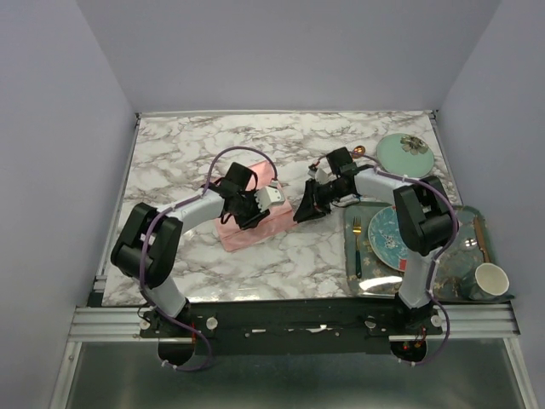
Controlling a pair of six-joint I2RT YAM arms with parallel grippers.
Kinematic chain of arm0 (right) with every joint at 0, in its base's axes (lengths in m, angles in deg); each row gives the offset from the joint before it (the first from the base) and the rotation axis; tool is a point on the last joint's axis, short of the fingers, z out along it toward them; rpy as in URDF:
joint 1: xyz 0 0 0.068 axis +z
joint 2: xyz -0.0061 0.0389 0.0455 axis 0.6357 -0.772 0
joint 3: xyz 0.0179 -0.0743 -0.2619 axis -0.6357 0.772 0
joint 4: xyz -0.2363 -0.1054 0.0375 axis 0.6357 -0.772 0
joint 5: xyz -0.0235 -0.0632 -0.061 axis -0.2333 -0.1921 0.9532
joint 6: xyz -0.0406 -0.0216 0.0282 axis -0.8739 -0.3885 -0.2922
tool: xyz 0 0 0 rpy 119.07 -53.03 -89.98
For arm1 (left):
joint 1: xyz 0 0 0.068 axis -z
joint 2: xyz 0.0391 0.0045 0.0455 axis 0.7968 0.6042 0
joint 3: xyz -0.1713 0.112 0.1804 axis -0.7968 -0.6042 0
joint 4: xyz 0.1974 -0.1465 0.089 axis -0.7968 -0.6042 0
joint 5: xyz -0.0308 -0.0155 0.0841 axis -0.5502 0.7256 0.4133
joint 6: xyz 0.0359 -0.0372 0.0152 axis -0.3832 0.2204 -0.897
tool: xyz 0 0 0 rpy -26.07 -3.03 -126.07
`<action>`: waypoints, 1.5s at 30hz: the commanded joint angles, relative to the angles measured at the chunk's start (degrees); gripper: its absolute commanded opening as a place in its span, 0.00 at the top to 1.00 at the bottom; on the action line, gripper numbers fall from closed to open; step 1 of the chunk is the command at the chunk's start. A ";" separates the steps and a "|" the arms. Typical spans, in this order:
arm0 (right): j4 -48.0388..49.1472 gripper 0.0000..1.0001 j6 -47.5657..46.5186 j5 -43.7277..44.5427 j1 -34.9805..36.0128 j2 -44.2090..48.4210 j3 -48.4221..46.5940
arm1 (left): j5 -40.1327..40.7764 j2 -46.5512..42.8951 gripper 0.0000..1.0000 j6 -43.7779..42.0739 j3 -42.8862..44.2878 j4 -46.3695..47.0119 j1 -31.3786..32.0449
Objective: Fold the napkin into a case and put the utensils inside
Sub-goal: Fold the square-folded napkin at the center of the board.
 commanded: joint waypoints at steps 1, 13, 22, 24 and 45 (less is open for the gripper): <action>13.28 0.73 14.09 -4.12 1.31 -0.79 5.16 | 0.82 1.70 0.56 -0.07 1.30 0.95 0.57; 15.23 0.80 19.28 -1.49 5.27 -8.00 3.85 | 1.26 2.76 0.63 -0.51 1.12 1.12 0.75; 14.53 0.80 19.46 1.59 5.54 -10.47 3.23 | 1.44 2.84 0.80 -1.38 1.56 0.69 0.75; 14.18 0.80 19.37 1.94 5.54 -10.73 3.32 | 1.17 2.49 0.84 -1.30 1.73 0.69 0.75; 11.54 0.82 17.44 3.61 5.54 -9.85 2.88 | 1.08 1.26 0.76 -0.77 4.28 -3.18 0.84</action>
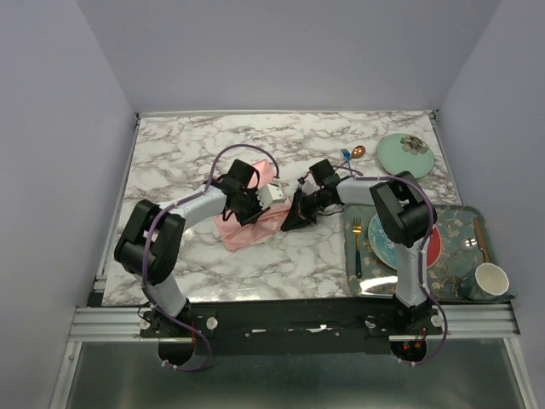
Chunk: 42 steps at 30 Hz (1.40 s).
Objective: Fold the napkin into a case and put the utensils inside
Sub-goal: Fold the square-folded napkin at the center of the board.
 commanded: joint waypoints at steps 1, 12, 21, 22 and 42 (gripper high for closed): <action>-2.32 0.82 -0.44 2.06 0.18 -0.67 -0.60 | 0.52 -0.84 0.81 -0.18 1.49 -0.71 0.49; -2.50 0.87 -0.27 3.47 0.18 -0.32 -0.16 | -4.23 -2.77 1.00 -0.44 1.84 -5.10 1.63; -2.50 0.89 0.26 3.82 0.18 -0.32 -0.07 | -5.02 -3.21 1.00 -0.62 1.75 -7.21 2.33; -2.50 0.91 0.17 3.82 0.18 -0.23 -0.07 | -5.11 -3.30 1.00 -0.62 1.66 -7.21 2.42; -3.46 0.97 -1.93 3.03 0.18 6.35 1.33 | -4.76 -2.33 1.00 1.05 -0.10 -6.07 4.00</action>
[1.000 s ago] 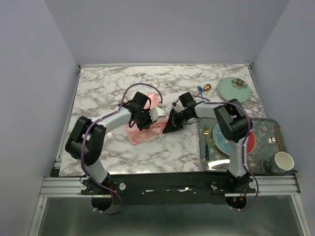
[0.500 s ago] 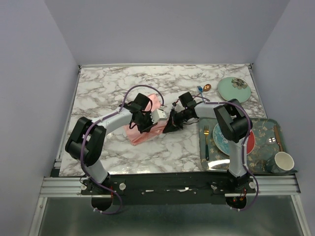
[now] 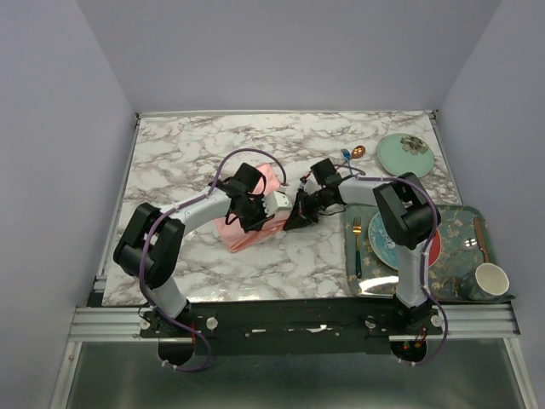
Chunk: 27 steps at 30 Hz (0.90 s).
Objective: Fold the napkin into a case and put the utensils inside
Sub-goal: Fold the square-folded napkin at the center of the board.
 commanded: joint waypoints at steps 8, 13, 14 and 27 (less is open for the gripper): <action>-5.20 0.84 -4.64 0.13 -1.66 12.25 2.43 | -0.84 -0.91 1.00 1.27 -0.84 0.51 0.73; -5.82 0.80 -4.38 3.74 -4.30 11.91 3.75 | -0.40 -0.56 1.00 1.18 -0.75 0.86 0.73; -5.91 0.80 -4.29 4.01 -4.65 11.47 3.58 | -0.49 -0.56 1.00 1.18 -0.58 0.95 0.81; -7.31 0.89 -4.73 8.40 -5.88 5.84 2.17 | -2.07 -3.02 1.00 0.57 0.39 -0.81 1.16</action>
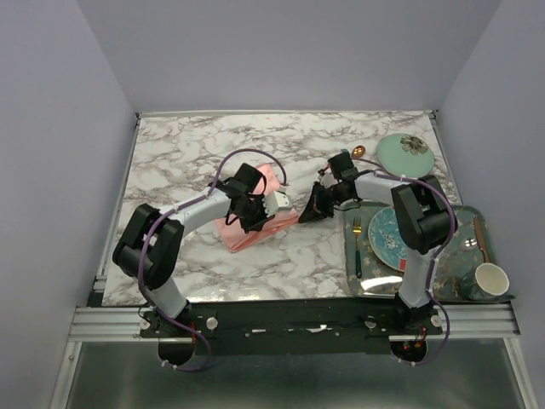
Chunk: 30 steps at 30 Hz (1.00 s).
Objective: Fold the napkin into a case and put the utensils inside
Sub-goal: Fold the square-folded napkin at the center of the board.
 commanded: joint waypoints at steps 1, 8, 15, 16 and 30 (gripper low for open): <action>-2.37 0.91 -1.12 3.38 -0.29 -1.44 -0.62 | -2.07 -3.02 1.00 -0.02 0.89 -1.29 0.86; -3.25 0.93 -1.57 3.90 -0.20 -2.84 -0.89 | -2.60 -3.11 1.00 0.33 1.51 -1.64 1.12; -3.34 0.93 -1.30 4.43 -0.20 -4.16 -1.33 | -2.60 -2.23 1.00 -0.11 0.98 -1.82 1.39; -3.34 0.93 -1.30 4.34 -0.29 -4.25 -1.42 | -2.77 -2.23 1.00 -0.20 0.90 -1.82 1.56; -12.47 0.77 -15.52 2.32 -0.64 3.65 -5.45 | -4.53 -3.19 0.52 -0.99 4.49 -7.79 1.48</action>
